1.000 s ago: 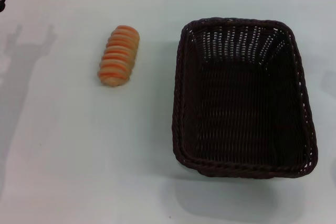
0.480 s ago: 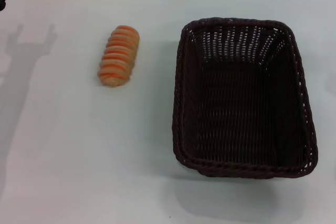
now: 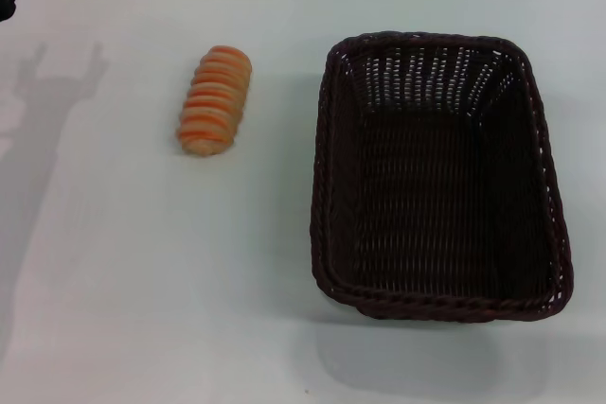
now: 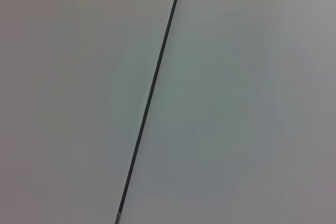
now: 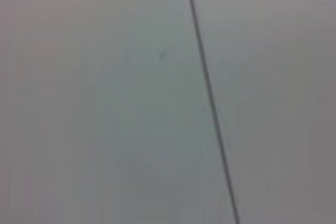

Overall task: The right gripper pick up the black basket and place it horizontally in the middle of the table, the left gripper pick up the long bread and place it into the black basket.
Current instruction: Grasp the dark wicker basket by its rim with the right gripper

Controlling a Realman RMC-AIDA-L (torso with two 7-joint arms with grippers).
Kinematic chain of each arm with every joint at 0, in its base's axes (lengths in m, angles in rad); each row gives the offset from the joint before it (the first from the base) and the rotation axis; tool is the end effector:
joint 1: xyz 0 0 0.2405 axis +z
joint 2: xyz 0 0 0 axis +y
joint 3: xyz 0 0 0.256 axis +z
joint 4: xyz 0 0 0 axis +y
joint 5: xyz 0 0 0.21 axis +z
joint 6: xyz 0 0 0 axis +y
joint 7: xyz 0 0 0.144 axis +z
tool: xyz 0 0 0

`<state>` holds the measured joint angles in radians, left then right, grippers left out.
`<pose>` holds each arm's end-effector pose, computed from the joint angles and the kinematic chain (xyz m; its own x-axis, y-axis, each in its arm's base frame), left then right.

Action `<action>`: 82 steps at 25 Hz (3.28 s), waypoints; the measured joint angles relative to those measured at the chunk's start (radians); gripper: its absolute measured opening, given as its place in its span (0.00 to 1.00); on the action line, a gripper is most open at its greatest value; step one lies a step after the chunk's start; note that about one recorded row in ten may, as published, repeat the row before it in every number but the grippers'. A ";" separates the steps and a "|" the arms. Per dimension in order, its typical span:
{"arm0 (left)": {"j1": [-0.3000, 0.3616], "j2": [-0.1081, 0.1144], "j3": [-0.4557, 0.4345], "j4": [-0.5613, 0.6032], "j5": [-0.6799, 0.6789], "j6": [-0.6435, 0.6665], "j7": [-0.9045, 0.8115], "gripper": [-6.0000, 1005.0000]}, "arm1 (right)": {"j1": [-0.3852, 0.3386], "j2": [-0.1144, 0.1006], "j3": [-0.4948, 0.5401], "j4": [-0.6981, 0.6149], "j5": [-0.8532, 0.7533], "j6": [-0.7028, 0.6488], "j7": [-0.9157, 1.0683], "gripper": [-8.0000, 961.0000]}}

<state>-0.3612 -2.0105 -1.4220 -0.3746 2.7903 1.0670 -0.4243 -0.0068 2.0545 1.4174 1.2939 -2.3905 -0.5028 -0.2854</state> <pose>-0.3282 0.3555 0.0496 0.5130 -0.1502 0.8451 0.8440 -0.0909 -0.5285 0.2649 0.3387 0.0972 0.6149 0.1612 -0.7720 -0.7886 0.1296 -0.6011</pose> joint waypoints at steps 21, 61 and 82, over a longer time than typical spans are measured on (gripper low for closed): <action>-0.002 -0.003 -0.006 -0.001 0.012 0.003 -0.006 0.86 | 0.213 0.019 0.331 0.435 -0.222 1.296 0.144 0.68; 0.011 0.007 -0.031 -0.013 0.012 0.037 -0.008 0.86 | 0.376 0.023 0.345 0.270 -0.220 1.758 0.247 0.61; 0.011 0.009 -0.032 -0.014 0.012 0.065 -0.008 0.86 | 0.427 0.021 0.316 0.153 -0.209 1.713 0.242 0.57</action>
<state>-0.3498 -2.0018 -1.4543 -0.3889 2.8026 1.1318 -0.4325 0.4201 2.0752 1.7338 1.4469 -2.6000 1.2104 -0.0436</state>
